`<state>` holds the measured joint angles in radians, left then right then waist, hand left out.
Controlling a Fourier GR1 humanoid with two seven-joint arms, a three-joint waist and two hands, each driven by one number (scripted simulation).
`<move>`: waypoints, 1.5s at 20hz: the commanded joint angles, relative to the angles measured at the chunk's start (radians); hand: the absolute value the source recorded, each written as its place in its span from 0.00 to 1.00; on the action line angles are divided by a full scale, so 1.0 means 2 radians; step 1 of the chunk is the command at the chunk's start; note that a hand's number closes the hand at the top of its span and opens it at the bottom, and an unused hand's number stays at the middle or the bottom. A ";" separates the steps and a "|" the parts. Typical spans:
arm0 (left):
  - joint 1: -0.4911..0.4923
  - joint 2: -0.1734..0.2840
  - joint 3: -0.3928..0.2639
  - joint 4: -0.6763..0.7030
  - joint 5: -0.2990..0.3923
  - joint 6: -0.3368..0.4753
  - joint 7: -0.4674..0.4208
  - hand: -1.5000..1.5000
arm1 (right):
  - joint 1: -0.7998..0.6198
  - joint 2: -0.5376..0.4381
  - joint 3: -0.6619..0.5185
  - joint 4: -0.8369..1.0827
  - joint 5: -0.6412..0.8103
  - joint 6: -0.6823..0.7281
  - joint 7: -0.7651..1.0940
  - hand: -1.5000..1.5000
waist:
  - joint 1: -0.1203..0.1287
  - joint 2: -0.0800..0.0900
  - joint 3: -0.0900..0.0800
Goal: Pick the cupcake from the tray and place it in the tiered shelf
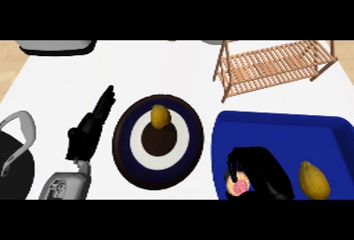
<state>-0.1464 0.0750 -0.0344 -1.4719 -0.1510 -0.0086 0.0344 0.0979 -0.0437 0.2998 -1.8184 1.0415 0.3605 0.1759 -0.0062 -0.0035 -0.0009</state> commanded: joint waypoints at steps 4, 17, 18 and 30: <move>0.006 0.008 0.007 -0.008 0.007 -0.009 0.002 0.50 | 0.050 0.021 0.070 -0.140 -0.113 -0.084 0.095 1.00 | -0.003 -0.001 0.001; 0.004 -0.010 -0.003 0.013 -0.006 0.005 -0.016 0.50 | -0.160 0.022 0.033 -0.306 -0.064 -0.026 0.345 1.00 | 0.003 0.001 -0.001; -0.026 0.005 0.012 0.019 0.001 -0.004 0.005 0.50 | -0.164 0.017 0.023 -0.319 -0.063 -0.012 0.339 1.00 | 0.000 0.000 0.000; -0.017 0.014 0.019 -0.009 0.012 -0.019 0.016 0.50 | -0.404 -0.031 -0.142 -0.227 -0.105 0.037 0.413 1.00 | 0.004 0.001 0.000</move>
<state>-0.1647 0.0798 -0.0194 -1.4677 -0.1488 -0.0221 0.0358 -0.5820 -0.0923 0.0647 -2.2886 0.8432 0.3814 0.9122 0.0011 -0.0022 -0.0008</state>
